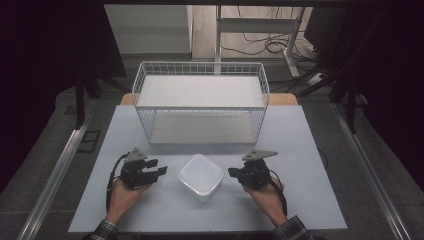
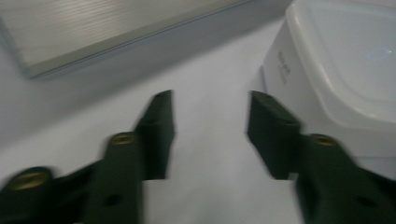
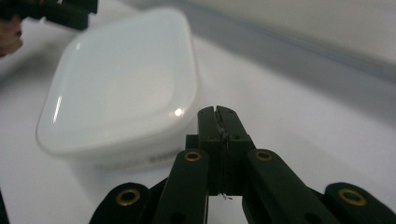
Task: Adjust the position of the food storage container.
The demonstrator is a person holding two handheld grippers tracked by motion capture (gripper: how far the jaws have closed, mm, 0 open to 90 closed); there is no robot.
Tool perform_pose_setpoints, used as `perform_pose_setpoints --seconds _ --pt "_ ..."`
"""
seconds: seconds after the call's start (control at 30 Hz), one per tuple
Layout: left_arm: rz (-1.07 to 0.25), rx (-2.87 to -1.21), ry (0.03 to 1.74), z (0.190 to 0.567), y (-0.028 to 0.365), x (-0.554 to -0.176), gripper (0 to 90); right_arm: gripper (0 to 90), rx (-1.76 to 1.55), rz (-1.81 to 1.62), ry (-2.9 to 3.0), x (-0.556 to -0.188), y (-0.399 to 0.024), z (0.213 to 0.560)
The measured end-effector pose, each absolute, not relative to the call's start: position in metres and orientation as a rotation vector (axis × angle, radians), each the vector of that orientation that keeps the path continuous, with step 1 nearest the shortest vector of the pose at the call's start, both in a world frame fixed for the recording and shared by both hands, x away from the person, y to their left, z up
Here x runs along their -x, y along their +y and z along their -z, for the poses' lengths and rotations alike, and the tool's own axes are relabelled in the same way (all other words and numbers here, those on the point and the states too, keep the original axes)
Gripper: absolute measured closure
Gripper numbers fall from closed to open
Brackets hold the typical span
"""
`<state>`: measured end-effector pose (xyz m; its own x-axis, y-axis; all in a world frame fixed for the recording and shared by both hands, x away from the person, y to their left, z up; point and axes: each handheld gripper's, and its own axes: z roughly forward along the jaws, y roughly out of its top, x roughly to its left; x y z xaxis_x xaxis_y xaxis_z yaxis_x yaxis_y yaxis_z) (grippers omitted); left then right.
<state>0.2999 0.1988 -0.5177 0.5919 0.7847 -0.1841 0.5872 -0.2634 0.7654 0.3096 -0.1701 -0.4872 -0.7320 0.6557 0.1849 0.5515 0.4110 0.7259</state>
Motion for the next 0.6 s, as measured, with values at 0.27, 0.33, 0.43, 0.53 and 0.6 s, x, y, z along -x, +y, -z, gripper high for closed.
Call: perform_pose_setpoints --seconds 0.27,0.33,0.43,0.53,0.6 --pt "-0.141 -2.041 0.979 0.523 0.166 -0.307 89.2 88.3 -1.004 -1.148 2.614 -0.293 -0.151 0.498" --pt "-0.128 -2.048 0.968 0.522 0.164 -0.302 89.6 88.3 -1.021 -1.167 2.600 -0.295 -0.153 0.497" --pt "-0.103 -2.053 0.964 0.520 0.158 -0.290 89.8 88.4 -1.043 -1.169 2.581 -0.297 -0.160 0.496" --pt "-0.096 -2.062 0.959 0.519 0.155 -0.283 89.8 88.4 -1.047 -1.164 2.576 -0.297 -0.162 0.496" --pt "-0.104 -2.077 0.943 0.518 0.152 -0.276 89.7 88.4 -1.046 -1.157 2.570 -0.298 -0.163 0.497"
